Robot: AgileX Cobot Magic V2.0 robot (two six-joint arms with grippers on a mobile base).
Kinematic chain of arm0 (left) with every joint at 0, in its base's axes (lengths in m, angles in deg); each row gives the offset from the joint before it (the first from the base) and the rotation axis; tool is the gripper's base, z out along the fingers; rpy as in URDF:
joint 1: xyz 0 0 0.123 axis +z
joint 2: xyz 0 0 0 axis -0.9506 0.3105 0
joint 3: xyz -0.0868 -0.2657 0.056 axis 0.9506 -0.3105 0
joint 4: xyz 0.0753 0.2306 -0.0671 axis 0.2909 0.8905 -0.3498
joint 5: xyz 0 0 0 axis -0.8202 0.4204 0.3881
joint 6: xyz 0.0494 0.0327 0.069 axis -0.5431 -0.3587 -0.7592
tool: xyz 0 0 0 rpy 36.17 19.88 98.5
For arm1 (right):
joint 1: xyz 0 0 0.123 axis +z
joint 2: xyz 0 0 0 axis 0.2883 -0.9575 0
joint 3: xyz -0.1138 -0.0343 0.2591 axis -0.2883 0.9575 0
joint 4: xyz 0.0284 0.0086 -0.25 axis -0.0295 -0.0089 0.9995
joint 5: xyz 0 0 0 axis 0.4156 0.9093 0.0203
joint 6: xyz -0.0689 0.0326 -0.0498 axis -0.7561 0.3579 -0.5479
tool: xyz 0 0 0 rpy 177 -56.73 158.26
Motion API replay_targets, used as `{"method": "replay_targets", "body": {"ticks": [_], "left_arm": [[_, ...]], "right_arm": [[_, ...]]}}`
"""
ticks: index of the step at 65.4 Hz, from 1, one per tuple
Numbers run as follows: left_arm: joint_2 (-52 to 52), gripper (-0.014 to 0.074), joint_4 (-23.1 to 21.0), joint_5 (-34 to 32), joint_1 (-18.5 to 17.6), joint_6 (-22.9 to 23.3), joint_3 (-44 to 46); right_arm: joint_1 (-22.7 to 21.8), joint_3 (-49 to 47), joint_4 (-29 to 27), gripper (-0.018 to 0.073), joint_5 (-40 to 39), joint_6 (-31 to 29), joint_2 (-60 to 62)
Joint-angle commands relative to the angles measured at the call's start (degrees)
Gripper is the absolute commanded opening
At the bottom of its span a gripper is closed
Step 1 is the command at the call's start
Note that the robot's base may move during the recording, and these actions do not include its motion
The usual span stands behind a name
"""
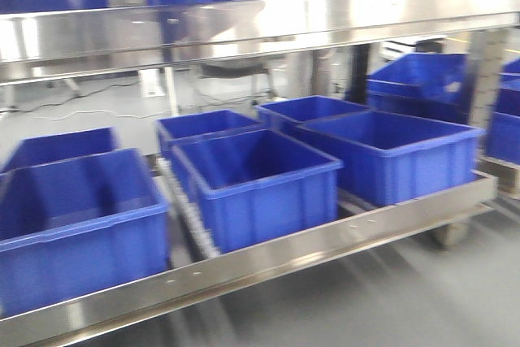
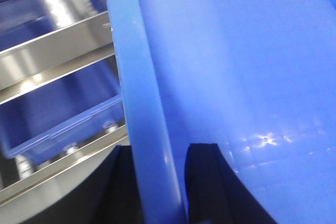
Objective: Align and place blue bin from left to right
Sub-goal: 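Back away and turn from the shelf holding the bin in both grippers, then drive across the floor carrying the blue bin in both grippers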
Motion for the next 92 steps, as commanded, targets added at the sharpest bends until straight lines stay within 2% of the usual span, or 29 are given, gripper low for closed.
{"method": "replay_targets", "body": {"ticks": [1, 92], "left_arm": [[-1.7, -0.0009, -0.6, -4.0, -0.1, -0.9, 0.8], [-1.7, -0.0009, 0.0, -4.0, -0.1, -0.9, 0.8]], "right_arm": [[-0.4, -0.8, 3.2, -0.0070, -6.7, -1.3, 1.0], [-0.4, -0.8, 3.2, -0.0070, -6.7, -1.3, 1.0]]}}
